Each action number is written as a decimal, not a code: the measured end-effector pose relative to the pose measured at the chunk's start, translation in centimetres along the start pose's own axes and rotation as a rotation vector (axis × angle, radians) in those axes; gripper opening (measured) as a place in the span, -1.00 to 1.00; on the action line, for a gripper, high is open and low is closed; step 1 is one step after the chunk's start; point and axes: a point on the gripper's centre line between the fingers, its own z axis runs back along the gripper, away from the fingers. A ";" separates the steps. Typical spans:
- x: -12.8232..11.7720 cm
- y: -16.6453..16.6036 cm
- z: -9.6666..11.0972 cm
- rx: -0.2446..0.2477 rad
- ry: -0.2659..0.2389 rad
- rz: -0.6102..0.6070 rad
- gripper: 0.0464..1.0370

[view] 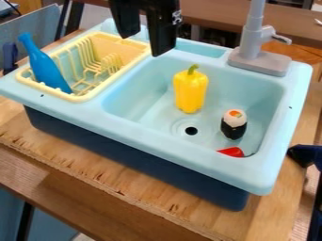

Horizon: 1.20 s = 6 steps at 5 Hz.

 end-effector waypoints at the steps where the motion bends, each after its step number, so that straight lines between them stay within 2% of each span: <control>1: 0.0 0.0 -0.9 -0.010 0.031 0.009 0.93; 3: 4.4 2.9 -3.4 0.008 0.076 0.116 0.93; 4: 5.2 3.4 -4.4 0.013 0.100 0.134 0.93; 6: 5.6 3.4 -5.3 0.012 0.116 0.126 0.93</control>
